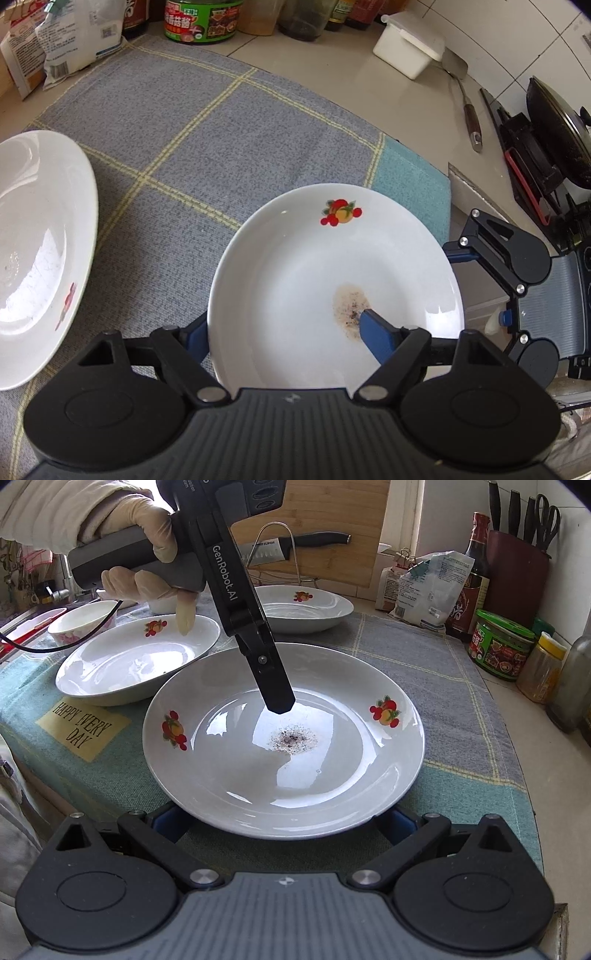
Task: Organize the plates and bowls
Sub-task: 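Carry the stained plate with the left tool toward the green-lidded jar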
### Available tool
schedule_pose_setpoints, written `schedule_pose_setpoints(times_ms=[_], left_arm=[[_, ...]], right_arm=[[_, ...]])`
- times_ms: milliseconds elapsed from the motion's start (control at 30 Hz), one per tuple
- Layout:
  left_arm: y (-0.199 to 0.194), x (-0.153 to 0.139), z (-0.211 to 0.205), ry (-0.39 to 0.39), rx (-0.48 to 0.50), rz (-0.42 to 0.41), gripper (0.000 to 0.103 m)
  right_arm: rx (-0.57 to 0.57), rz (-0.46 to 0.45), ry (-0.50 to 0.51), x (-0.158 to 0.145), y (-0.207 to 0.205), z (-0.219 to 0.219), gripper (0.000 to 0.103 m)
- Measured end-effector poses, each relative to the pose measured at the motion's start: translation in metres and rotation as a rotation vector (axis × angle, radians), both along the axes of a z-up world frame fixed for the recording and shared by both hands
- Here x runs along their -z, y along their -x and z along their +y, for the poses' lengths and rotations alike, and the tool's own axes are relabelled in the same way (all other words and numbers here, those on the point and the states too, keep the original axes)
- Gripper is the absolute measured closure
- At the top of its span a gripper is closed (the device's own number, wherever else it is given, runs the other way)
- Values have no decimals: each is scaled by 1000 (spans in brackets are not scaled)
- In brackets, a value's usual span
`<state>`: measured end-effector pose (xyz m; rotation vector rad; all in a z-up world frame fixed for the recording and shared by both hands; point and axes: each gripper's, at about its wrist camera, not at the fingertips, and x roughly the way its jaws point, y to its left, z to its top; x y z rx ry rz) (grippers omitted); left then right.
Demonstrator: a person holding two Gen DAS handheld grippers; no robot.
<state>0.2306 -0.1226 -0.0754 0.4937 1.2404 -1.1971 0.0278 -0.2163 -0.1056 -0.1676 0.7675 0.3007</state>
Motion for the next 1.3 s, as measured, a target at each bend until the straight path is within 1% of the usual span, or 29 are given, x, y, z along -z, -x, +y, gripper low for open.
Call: schedule_pose_setpoints(times_ms=[100,367,967,1300], left_arm=[[-2,-1,-1,-11,24,14,23],[-5,-1,-5,-30,32,28,22],[-6,-2,-7,-32,4,39,23],[-9,-10,-13,-20,-13,29,23]], right_arm=[[-11,-2,-10,1,-1,-1,0],[-17,2,-12,1,-3,-2,0],[-36,32,8,-2,-9,-2,0],[-47,34,16,-7,-12,-6,0]])
